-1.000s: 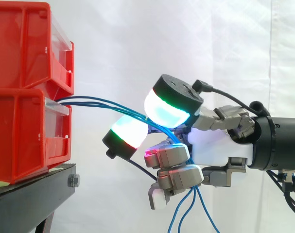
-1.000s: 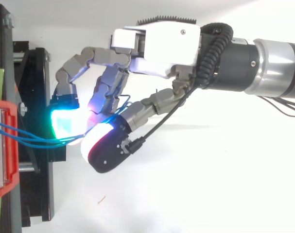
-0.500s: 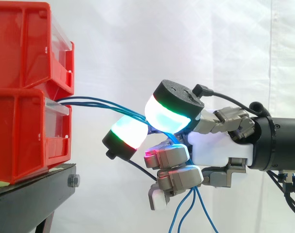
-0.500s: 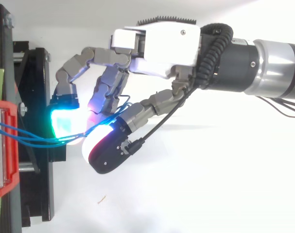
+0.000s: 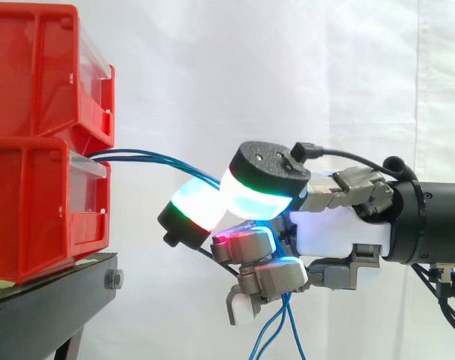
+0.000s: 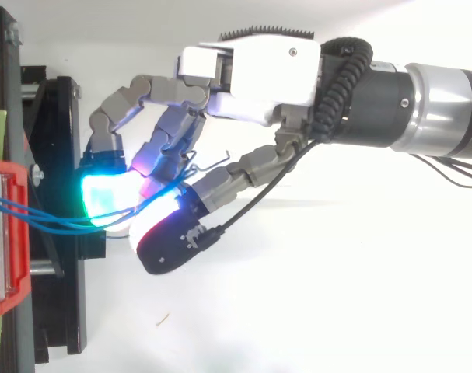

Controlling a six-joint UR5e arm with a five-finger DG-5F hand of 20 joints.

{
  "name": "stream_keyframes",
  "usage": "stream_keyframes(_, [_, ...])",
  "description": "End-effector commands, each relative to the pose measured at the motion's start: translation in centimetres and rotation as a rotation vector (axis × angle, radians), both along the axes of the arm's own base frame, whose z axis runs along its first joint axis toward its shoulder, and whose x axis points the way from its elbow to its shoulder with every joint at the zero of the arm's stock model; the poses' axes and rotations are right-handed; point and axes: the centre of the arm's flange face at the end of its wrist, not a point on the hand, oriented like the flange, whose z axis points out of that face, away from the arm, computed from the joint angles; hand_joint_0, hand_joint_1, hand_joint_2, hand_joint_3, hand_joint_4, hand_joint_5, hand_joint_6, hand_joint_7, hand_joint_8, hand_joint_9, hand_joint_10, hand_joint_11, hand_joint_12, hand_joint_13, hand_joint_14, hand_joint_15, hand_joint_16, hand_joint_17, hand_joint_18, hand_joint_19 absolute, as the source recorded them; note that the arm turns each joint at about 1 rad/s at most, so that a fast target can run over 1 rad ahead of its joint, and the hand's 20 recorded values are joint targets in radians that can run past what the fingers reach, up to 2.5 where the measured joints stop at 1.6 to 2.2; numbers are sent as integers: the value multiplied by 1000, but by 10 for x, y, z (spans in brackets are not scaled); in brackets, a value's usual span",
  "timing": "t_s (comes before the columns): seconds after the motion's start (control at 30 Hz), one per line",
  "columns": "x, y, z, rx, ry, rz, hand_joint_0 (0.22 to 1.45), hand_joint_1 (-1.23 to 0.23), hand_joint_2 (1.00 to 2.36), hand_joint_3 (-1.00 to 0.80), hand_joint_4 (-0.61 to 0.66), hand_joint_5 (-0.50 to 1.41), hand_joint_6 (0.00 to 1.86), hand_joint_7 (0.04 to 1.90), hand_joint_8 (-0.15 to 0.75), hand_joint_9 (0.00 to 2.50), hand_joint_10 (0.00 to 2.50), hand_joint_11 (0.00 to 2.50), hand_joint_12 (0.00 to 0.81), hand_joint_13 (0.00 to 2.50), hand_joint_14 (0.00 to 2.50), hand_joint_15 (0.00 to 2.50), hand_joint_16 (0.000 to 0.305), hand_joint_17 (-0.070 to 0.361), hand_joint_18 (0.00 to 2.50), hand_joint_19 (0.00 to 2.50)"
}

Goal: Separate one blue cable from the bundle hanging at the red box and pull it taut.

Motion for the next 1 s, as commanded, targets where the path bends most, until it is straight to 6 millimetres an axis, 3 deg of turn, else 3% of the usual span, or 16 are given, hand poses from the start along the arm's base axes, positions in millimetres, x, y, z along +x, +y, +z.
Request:
stream_keyframes(0.0, [0,0,1,0,-1,2,645,-941,1000,-500,65,-232,853,950,226,959,6,1770,341,1126,23,1444,50,113,730,674])
stream_keyframes(0.2, [0,0,0,0,0,0,513,-851,1000,-500,90,-224,853,918,256,1003,4,1753,373,1164,20,1426,53,120,757,687])
stream_keyframes(0.37, [0,0,1,0,-1,0,603,-662,1000,-500,72,-209,855,954,235,1057,8,1748,338,1195,20,1430,49,110,777,720])
stream_keyframes(0.63, [0,0,0,0,0,0,646,-806,1018,-264,42,-215,891,977,228,1059,6,1780,330,1207,21,1448,49,110,789,720])
stream_keyframes(0.97, [0,0,0,0,3,-1,666,-848,1001,-500,67,-219,882,926,226,1037,6,1768,336,1192,22,1433,49,109,786,701])
